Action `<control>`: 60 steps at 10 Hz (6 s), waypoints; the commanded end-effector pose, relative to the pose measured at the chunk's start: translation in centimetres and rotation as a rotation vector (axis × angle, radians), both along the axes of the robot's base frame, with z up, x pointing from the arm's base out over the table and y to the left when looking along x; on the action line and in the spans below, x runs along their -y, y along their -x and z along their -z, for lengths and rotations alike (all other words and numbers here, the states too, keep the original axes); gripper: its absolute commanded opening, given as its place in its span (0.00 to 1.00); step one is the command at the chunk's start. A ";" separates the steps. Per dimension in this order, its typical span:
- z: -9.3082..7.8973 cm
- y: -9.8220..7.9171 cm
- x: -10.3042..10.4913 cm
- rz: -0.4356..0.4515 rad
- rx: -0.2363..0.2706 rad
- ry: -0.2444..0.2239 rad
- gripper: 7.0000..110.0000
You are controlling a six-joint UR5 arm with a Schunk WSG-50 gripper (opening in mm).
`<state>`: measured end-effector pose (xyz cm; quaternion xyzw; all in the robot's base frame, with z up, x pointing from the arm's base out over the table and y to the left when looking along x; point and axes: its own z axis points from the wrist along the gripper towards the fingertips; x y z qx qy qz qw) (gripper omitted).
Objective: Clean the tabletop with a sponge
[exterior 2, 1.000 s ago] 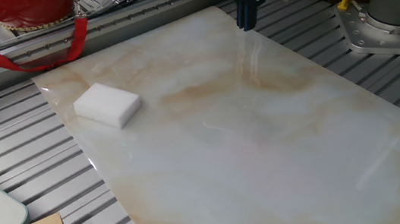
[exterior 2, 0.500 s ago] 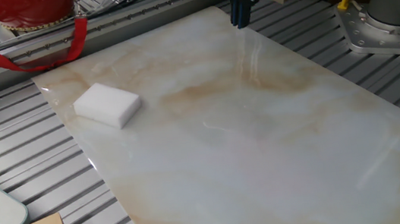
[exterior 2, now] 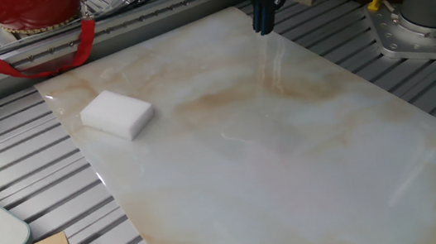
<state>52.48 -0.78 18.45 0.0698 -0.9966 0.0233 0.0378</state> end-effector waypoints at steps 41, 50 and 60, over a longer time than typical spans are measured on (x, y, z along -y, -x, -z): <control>-0.4 -18.1 9.4 -0.310 0.017 -0.051 0.00; 0.9 -15.6 10.2 -0.283 -0.011 -0.160 0.00; 1.6 -16.7 10.2 -0.688 0.022 -0.208 0.00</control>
